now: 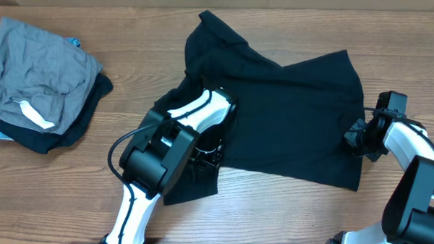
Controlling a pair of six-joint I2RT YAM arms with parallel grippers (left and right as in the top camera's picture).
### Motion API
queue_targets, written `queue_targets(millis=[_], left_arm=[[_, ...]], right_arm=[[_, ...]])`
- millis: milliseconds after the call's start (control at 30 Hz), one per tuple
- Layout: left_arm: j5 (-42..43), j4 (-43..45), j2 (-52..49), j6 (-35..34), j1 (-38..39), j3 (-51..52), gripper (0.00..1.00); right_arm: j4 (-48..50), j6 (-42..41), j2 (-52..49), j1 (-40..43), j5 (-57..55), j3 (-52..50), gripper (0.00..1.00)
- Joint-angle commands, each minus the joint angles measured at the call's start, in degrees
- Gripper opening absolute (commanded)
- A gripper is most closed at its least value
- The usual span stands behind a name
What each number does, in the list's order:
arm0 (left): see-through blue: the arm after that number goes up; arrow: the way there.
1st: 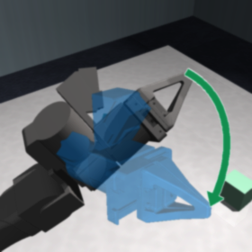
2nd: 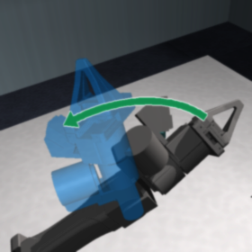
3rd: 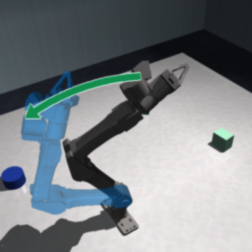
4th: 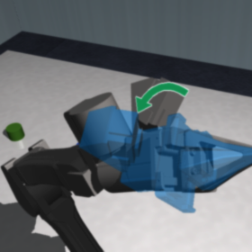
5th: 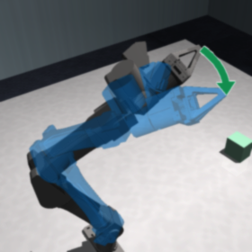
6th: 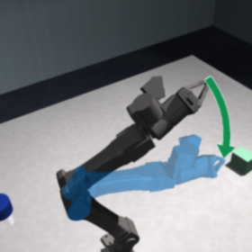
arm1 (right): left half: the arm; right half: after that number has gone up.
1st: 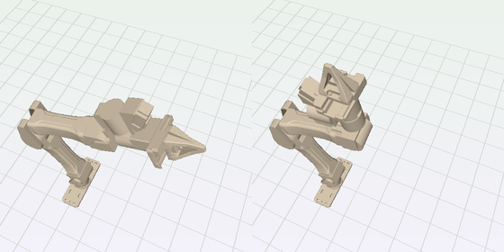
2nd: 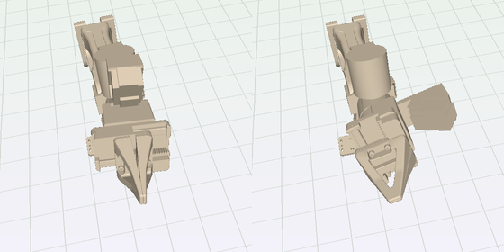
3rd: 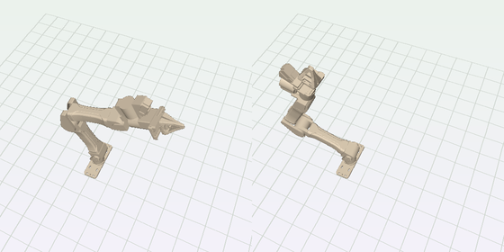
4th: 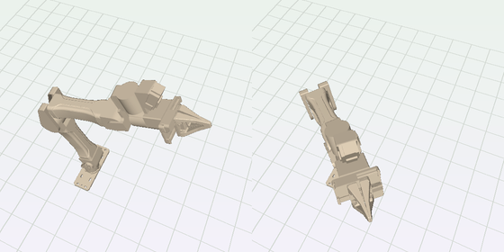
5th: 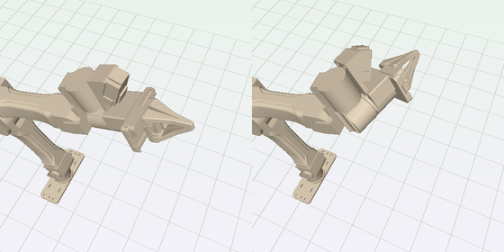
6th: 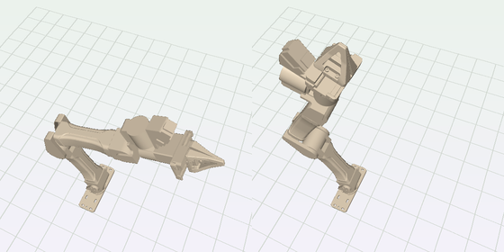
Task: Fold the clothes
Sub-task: 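Grasp the shirt's top corners with both grippers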
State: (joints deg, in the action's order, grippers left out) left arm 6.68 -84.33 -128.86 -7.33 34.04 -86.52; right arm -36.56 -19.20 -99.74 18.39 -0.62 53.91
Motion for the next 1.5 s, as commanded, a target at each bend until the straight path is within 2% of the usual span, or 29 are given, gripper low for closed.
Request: queue_targets(millis=[0, 200, 333, 467, 567, 633, 667, 733, 767, 800, 833, 867, 933, 1067, 1133, 1367, 1467], left_arm=[[0.39, 0.52, 5.14, -0.04, 0.59, 0.87, 0.04], [-0.20, 8.20, 22.18, -4.55, -0.33, -0.52, 0.04], [-6.97, 17.31, 33.29, -10.10, -1.31, -0.70, 0.04], [-17.68, 29.11, 37.64, -10.05, -1.51, -0.70, 0.05], [-19.52, 37.05, 36.57, -10.03, -2.93, -0.68, 0.13], [-17.27, 45.72, 34.14, -10.05, -6.91, -0.70, 0.23], [-15.47, 48.57, 33.20, -9.99, -8.31, -0.70, 0.35], [-8.61, 55.80, 30.40, -8.72, -11.76, -0.70, 0.65], [-5.14, 58.69, 29.05, -8.02, -13.33, -0.70, 0.78], [-1.88, 61.46, 27.69, -7.78, -14.84, -0.70, 0.84], [1.27, 64.28, 26.16, -7.43, -16.33, -0.70, 0.86], [3.98, 67.19, 24.35, -7.48, -17.75, -0.70, 0.86], [7.45, 71.73, 20.61, -7.50, -19.71, -0.72, 0.82], [8.44, 76.98, 12.68, -6.97, -20.17, -0.76, 0.72], [8.33, 77.96, 9.79, -5.86, -19.56, -0.76, 0.68], [3.19, 78.38, 4.90, -3.06, -19.17, -0.76, 0.67], [2.16, 75.23, 3.91, -2.91, -19.17, -0.76, 0.55]], right_arm=[[-1.27, 0.63, -2.93, 1.29, -5.75, 1.29, 0.04], [-10.47, 1.46, -2.93, 1.29, -1.20, 12.87, 0.04], [-20.06, 2.16, -2.91, 1.29, 0.26, 25.09, 0.04], [-27.30, 10.71, -2.91, 0.81, 13.20, 36.81, 0.04], [-28.13, 15.47, -2.91, -1.05, 16.72, 39.01, 0.04], [-27.67, 17.38, -2.93, -3.78, 16.81, 38.71, 0.04], [-27.19, 18.38, -2.95, -5.07, 16.74, 38.71, 0.04], [-25.64, 19.47, -2.95, -7.56, 16.04, 38.69, 0.21], [-24.59, 19.45, -2.93, -8.70, 14.97, 38.69, 0.41], [-23.21, 19.45, -2.95, -9.77, 13.79, 38.69, 0.50], [-21.44, 19.45, -2.95, -10.64, 12.96, 38.66, 0.63], [-19.32, 19.41, -3.04, -11.34, 12.59, 38.66, 0.69], [-15.02, 19.21, -3.23, -12.04, 12.66, 38.29, 0.74], [-9.22, 18.56, -4.46, -12.04, 12.66, 37.20, 0.75], [-6.03, 18.60, -6.60, -12.04, 12.66, 37.09, 0.75], [1.92, 20.22, -17.40, -12.07, 12.72, 37.09, 0.75], [2.86, 21.20, -20.35, -12.07, 12.66, 37.09, 0.75]])
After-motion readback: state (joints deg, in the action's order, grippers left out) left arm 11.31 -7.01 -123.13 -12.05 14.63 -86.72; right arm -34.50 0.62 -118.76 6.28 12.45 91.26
